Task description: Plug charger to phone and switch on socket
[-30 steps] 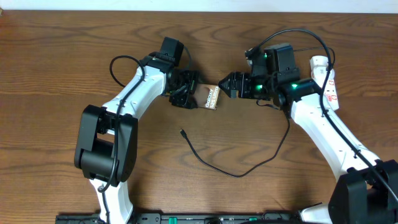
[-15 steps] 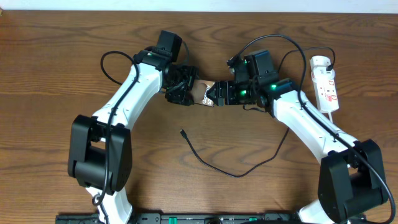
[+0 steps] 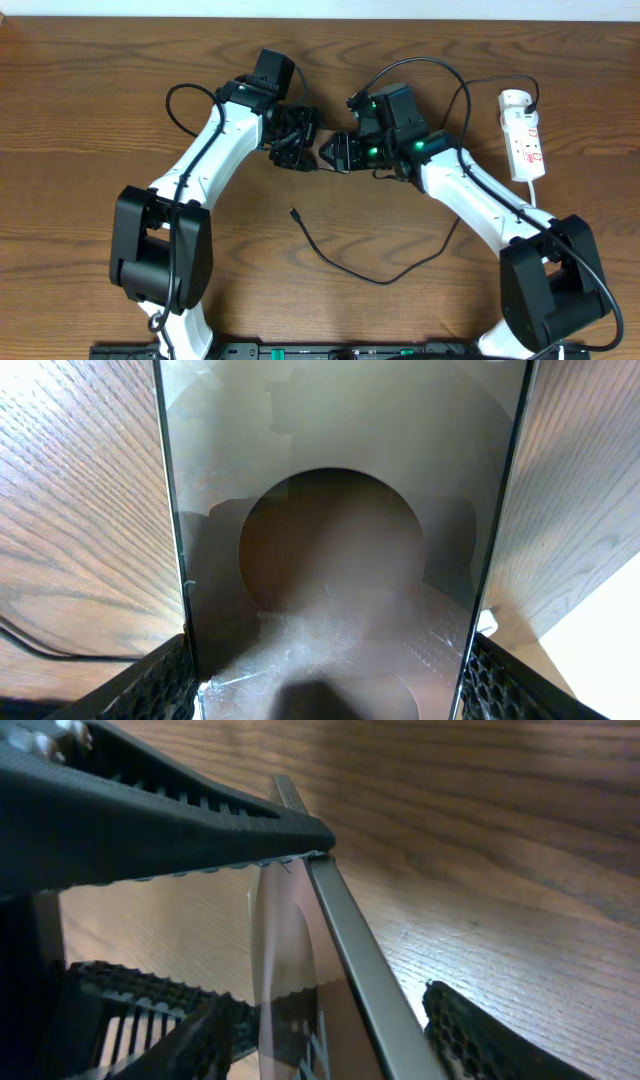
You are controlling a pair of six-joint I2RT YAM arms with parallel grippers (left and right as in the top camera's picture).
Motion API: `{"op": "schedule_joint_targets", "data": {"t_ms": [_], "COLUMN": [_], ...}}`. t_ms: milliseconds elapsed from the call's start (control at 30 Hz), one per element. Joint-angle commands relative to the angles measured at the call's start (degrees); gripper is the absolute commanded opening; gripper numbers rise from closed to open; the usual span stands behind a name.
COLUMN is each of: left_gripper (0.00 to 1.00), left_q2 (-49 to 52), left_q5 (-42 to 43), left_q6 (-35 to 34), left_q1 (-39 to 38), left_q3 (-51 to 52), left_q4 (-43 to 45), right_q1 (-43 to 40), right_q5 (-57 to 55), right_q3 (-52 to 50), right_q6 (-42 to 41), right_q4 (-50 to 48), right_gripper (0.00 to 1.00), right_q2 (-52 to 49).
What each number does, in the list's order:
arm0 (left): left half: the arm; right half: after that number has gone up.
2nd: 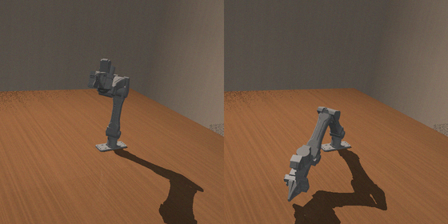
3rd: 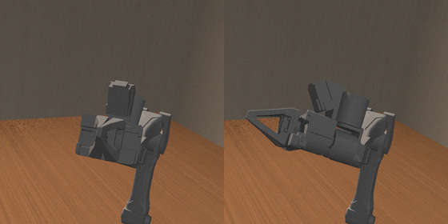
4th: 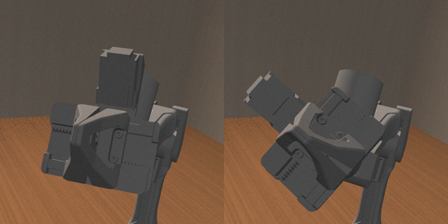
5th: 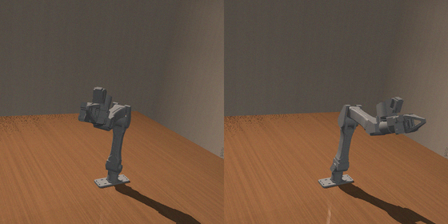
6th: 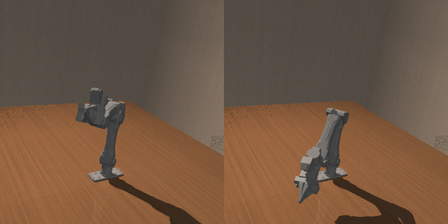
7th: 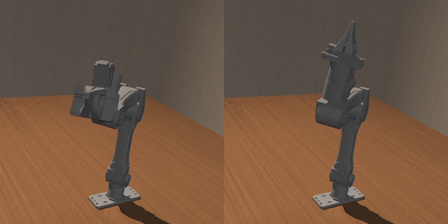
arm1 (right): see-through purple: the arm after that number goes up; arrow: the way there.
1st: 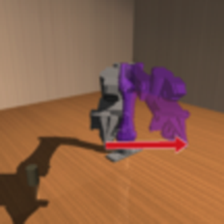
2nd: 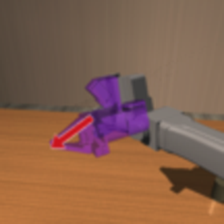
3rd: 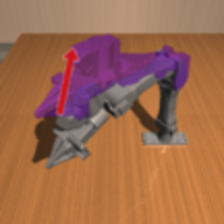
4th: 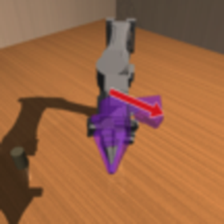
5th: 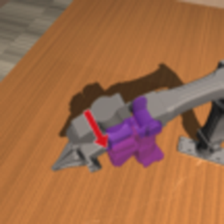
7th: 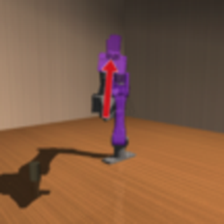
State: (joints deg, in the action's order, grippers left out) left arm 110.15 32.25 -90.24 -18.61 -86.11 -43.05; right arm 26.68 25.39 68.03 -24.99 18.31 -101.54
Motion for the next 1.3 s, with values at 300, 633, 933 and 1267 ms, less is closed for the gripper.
{"op": "schedule_joint_targets", "data": {"t_ms": [300,633,933,1267], "left_gripper": [0.07,0.07,0.07,0.07], "left_q2": [-1.44,-1.44,-1.44,-1.44], "left_q5": [2.29,2.29,2.95,3.15], "left_q6": [-0.55,-0.55,-0.57,-0.55], "left_q1": [-0.13,-0.13,-0.13,-0.11], "left_q3": [-1.68,-1.68,-1.68,-1.68], "left_q4": [0.02,0.02,0.04,0.04], "right_q1": [1.18,1.18,1.18,1.18], "right_q5": [-3.41,-3.37,-3.17,-2.73], "right_q3": [-0.33,-0.33,-0.33,-0.33], "right_q6": [-3.3,-3.3,-3.3,-3.3], "right_q4": [-1.44,-1.84,-1.88,-2.29], "right_gripper": [0.41,0.34,0.29,0.1], "right_q2": [-0.22,-0.22,-0.22,-0.22]}}
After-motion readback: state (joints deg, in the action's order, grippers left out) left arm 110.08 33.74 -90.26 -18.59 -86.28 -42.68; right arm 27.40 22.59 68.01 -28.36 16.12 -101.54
